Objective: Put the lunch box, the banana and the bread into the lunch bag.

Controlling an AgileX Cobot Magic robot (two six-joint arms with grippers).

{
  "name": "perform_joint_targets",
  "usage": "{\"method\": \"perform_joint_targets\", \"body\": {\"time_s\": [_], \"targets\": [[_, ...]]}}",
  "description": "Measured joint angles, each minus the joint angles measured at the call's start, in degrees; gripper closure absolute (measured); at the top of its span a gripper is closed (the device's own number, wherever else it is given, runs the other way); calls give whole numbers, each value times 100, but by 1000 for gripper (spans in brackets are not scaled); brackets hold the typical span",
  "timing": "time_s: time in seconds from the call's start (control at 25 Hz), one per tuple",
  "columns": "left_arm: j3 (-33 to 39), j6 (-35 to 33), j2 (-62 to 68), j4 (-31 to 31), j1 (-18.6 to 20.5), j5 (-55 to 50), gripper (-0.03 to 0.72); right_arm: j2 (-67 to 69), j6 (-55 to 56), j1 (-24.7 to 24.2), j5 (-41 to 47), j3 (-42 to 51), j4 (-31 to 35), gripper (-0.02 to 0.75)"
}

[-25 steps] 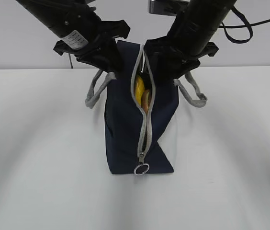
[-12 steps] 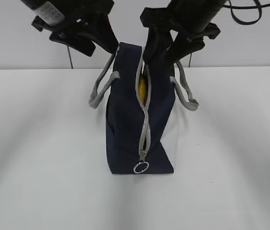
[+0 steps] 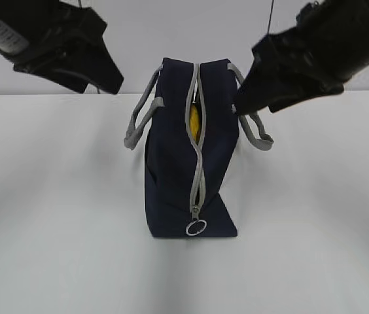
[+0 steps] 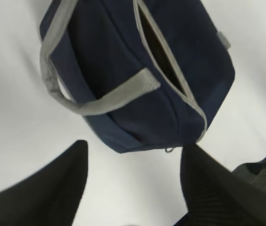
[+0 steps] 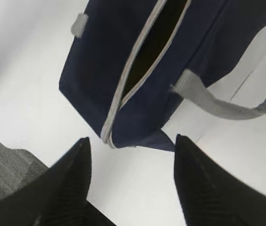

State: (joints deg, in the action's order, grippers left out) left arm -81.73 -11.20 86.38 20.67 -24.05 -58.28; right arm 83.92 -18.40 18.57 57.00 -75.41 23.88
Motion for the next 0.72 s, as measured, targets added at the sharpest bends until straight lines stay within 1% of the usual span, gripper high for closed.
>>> {"method": "perform_joint_targets", "body": {"time_s": [0.16,0.28,0.36,0.56,0.64,0.72], "targets": [[729,-190,-539,108,0,353,254,-630,-947,0,-643,1204,602,323],[1118,-469,-905,232,0,471,254,-940,-1795,0,-1004,2082,1327,323],[1306,-643,-1115,256,0,545,254,-1049,-2625,0,-1119,2548,1898,323],[1637,-824,-1513,262,0,746,254,-1102,-4970,0,-1268,3589,3624,323],[1671,-847,-1565,262,0,759,254,-1102,-5970,0,-1352,3906,4034,323],[1671,-853,-1577,262,0,759,254,-1075,-6597,0,-1441,4139,4204,323]]}}
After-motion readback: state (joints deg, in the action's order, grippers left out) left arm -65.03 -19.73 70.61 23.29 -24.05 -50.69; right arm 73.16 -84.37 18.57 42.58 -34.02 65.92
